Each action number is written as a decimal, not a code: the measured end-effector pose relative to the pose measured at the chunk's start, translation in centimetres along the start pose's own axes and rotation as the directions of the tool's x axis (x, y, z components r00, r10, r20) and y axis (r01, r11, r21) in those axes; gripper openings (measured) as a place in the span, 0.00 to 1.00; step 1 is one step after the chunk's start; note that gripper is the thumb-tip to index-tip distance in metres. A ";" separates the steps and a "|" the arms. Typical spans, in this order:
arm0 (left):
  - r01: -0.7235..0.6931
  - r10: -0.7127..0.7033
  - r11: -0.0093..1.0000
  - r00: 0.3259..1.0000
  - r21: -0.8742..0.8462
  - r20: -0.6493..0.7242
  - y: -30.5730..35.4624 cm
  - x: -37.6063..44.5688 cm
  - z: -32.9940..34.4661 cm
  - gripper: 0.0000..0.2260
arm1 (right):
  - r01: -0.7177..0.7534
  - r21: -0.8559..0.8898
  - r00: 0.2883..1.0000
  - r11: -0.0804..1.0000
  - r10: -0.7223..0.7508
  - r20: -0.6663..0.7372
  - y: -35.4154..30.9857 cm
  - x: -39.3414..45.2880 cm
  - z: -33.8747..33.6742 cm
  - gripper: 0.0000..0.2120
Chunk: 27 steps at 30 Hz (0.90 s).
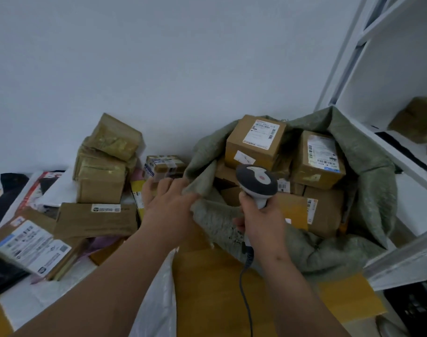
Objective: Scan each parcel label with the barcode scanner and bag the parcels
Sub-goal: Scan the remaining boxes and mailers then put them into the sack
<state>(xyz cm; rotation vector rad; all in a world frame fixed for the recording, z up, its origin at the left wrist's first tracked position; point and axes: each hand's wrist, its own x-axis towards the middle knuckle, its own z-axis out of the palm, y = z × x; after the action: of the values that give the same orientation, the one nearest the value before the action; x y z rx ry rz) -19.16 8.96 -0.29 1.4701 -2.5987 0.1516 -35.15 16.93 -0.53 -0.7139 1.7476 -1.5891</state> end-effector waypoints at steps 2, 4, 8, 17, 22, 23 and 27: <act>0.025 -0.025 1.000 1.000 -0.015 0.015 -1.9 -1.5 -0.1 0.18 | -0.005 -0.028 1.000 1.000 0.005 0.018 0.3 -1.5 1.7 0.06; 0.052 -0.052 0.999 0.998 -0.009 0.035 -4.1 -3.2 0.0 0.18 | -0.031 -0.059 0.999 0.998 0.033 0.039 0.7 -3.0 3.7 0.07; 0.122 -0.120 0.992 0.990 -0.016 0.078 -8.8 -7.3 0.5 0.19 | -0.086 -0.117 0.991 0.989 0.097 0.092 2.0 -6.5 8.1 0.08; 0.372 -0.359 0.927 0.918 -0.047 0.170 -18.6 -15.4 1.8 0.18 | -0.182 -0.138 0.949 0.974 0.210 0.233 4.5 -13.2 17.7 0.08; 0.534 -0.511 0.841 0.836 -0.082 0.203 -22.3 -17.3 2.9 0.21 | -0.209 -0.189 0.916 0.959 0.260 0.306 4.8 -14.5 21.1 0.08; 0.555 -0.529 0.827 0.822 -0.088 0.208 -22.8 -17.3 3.1 0.21 | -0.212 -0.197 0.910 0.957 0.267 0.317 4.7 -14.4 21.6 0.08; 0.622 -0.594 0.778 0.775 -0.092 0.218 -24.2 -16.9 4.0 0.22 | -0.202 -0.233 0.896 0.951 0.276 0.348 5.0 -13.4 23.4 0.07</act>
<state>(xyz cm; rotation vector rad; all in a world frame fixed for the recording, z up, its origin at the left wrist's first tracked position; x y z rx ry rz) 9.79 10.10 -6.94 2.2512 -2.0271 -0.2727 -8.37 12.95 -5.07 -0.8004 1.6373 -1.0449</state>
